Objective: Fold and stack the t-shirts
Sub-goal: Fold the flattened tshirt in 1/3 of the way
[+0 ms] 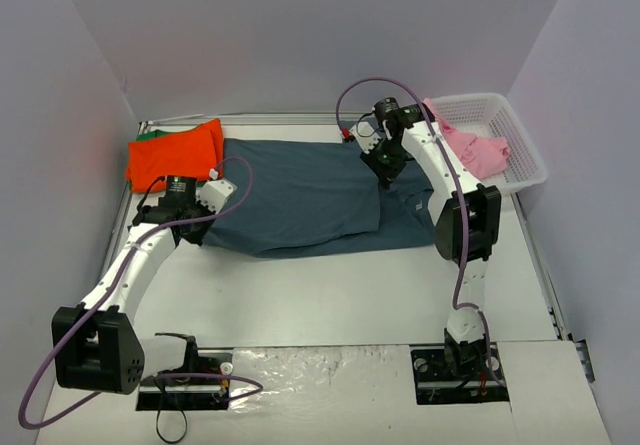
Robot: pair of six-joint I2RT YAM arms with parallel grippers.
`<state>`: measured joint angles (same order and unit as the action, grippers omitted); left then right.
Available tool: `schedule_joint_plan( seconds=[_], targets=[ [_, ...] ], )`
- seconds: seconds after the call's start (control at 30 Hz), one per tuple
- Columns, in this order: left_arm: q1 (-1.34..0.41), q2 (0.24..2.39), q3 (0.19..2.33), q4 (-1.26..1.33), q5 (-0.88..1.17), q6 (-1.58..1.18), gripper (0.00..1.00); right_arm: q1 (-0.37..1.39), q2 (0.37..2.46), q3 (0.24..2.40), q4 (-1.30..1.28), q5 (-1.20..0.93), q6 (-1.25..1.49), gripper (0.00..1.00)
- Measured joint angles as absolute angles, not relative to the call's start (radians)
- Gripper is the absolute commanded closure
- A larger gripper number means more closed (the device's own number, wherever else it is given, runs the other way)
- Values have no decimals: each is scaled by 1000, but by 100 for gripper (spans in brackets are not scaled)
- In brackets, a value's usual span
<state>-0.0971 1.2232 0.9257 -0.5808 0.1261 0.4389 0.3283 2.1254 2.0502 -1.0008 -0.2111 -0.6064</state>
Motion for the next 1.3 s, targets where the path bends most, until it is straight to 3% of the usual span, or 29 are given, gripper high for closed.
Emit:
schedule_joint_plan(
  seconds=[1.3],
  targets=[
    [-70, 1489, 926, -413, 44, 464, 98, 329, 2367, 2235, -998, -203, -606, 100]
  ],
)
